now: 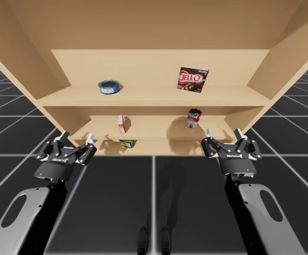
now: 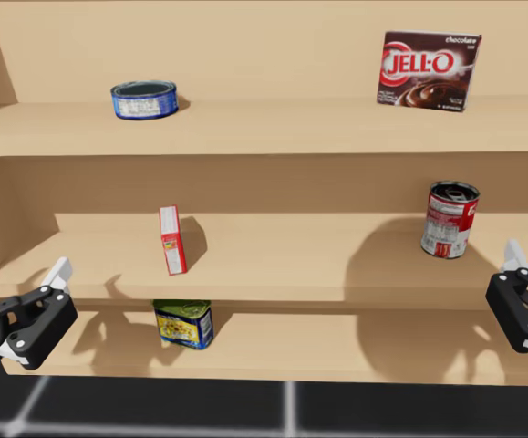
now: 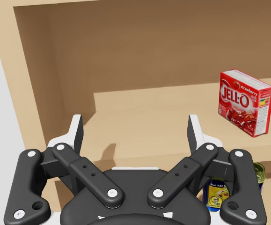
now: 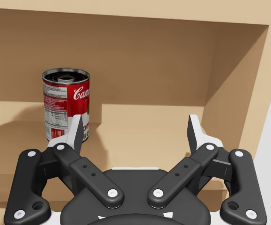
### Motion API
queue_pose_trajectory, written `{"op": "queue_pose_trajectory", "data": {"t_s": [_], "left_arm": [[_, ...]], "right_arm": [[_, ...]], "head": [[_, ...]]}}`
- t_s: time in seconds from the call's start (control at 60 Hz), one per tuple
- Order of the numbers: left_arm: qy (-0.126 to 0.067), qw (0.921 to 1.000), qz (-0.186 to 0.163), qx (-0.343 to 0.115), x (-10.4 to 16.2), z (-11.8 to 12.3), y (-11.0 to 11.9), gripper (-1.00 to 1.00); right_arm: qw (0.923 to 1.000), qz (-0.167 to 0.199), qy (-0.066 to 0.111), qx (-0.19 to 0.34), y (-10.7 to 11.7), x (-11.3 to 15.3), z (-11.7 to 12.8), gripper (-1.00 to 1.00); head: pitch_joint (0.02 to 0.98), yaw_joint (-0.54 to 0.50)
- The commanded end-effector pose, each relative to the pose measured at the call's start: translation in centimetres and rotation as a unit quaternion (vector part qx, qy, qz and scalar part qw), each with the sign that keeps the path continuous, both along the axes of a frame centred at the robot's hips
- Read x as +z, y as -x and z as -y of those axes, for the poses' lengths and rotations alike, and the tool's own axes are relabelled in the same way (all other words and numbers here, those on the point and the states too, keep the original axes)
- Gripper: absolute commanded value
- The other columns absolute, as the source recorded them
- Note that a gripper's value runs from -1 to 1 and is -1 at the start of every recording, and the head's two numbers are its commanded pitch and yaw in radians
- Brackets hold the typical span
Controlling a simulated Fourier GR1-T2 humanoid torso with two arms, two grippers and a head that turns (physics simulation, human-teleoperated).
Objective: Look through the shelves, find the meat can, and take it.
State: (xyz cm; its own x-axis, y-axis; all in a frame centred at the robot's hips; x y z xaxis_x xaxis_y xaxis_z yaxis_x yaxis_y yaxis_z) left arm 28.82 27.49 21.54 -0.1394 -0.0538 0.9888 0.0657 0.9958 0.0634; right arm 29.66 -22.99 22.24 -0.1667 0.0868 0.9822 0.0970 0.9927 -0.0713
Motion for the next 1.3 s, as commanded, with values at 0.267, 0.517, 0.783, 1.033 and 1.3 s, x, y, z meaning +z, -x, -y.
{"op": "queue_pose_trajectory", "data": {"t_s": [0.267, 0.517, 0.783, 1.033, 1.3], "left_arm": [[-0.001, 1.0000, 0.000, -0.004, 0.0, -0.1, -0.2, -1.00], [0.025, 0.9995, 0.003, -0.017, 0.0, 0.7, 0.4, -1.00], [0.053, 0.9970, -0.030, -0.047, 0.8, 0.6, 5.0, -1.00], [0.021, 0.9961, -0.075, -0.041, -3.4, 0.9, 8.0, -1.00], [0.013, 0.9889, -0.123, -0.083, -7.5, 3.3, 5.4, -1.00]], "right_arm": [[1.0000, -0.005, 0.004, 0.002, 0.0, -0.2, -0.3, -1.00], [1.0000, -0.005, -0.001, -0.001, -0.1, -0.2, -0.3, -1.00], [1.0000, -0.004, -0.004, -0.001, -0.1, -0.1, -0.2, -1.00], [1.0000, -0.003, -0.004, -0.001, -0.2, -0.2, -0.2, -1.00], [1.0000, -0.002, -0.004, 0.000, -0.2, -0.1, -0.2, -1.00]], "head": [[0.741, 0.22], [0.740, 0.23], [0.741, 0.22], [0.754, 0.23], [0.751, 0.23]]}}
